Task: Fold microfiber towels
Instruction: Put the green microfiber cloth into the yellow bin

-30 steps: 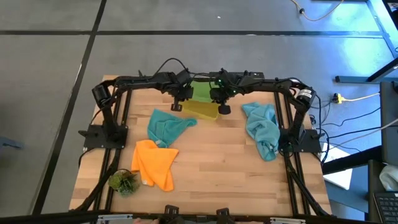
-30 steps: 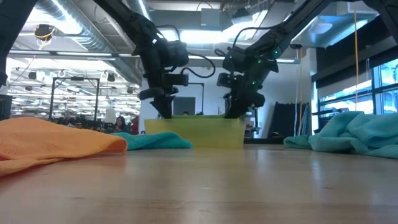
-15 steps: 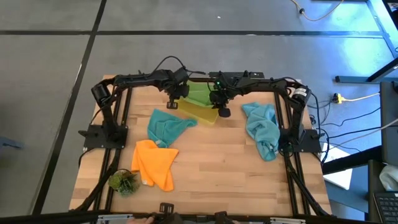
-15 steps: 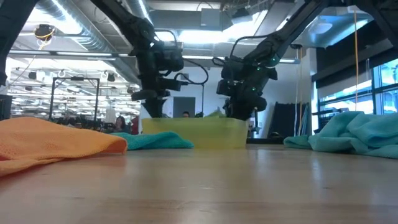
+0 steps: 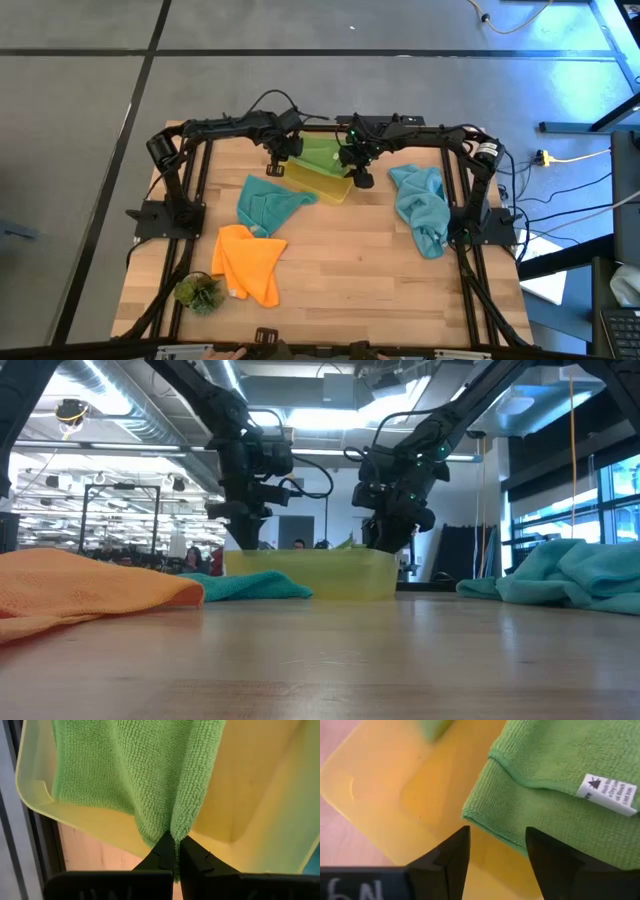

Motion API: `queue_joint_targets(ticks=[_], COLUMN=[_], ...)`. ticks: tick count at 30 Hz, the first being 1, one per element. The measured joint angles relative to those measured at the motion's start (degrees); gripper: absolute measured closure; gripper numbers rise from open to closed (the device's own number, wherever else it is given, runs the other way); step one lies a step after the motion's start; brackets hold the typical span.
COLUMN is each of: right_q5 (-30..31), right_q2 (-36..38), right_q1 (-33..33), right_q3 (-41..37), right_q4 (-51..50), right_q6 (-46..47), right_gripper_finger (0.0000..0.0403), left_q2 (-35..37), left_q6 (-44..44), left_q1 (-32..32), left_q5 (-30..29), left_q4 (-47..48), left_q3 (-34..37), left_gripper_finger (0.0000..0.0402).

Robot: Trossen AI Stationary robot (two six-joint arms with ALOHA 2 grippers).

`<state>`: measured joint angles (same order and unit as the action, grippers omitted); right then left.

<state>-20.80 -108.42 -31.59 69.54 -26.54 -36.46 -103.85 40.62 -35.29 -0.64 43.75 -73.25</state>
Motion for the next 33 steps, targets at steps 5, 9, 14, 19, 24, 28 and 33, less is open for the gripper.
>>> queue_joint_targets(ticks=[5, 9, 14, 19, 24, 28, 33], right_q5=[1.36, 4.67, 5.62, 5.33, 5.65, 9.38, 12.63], right_q2=[0.47, 1.06, 3.31, 7.26, 8.56, 8.57, 8.57], right_q1=[-0.02, 0.01, -0.04, 0.02, 0.0, 0.02, 0.02], right_q3=[0.02, 0.02, 0.02, 0.0, 0.0, 0.01, 0.02], right_q4=[-1.53, -1.91, -2.97, -5.03, -6.03, -6.06, -7.82], right_q6=[-1.54, -2.25, -2.78, -0.97, 1.86, 3.85, 4.85], right_gripper_finger=[0.0218, 0.0219, 0.0219, 0.0219, 0.0219, 0.0219, 0.0219], left_q2=[0.02, 0.02, 1.33, 3.67, 4.43, 1.8, -2.82], left_q6=[0.02, 0.0, -3.08, -7.07, -9.17, -11.4, -11.34], left_q1=[0.72, 1.77, 3.12, 5.95, 9.66, 12.65, 15.1], left_q5=[1.71, 0.99, -1.62, 0.27, 1.74, 1.68, 1.78], left_q4=[0.92, 0.8, 0.91, 0.74, -6.1, -17.35, -27.9], left_q3=[0.0, 0.0, 0.02, 0.02, 0.04, 0.02, 0.02], left_gripper_finger=[0.0377, 0.0332, 0.0291, 0.0285, 0.0284, 0.0288, 0.0288])
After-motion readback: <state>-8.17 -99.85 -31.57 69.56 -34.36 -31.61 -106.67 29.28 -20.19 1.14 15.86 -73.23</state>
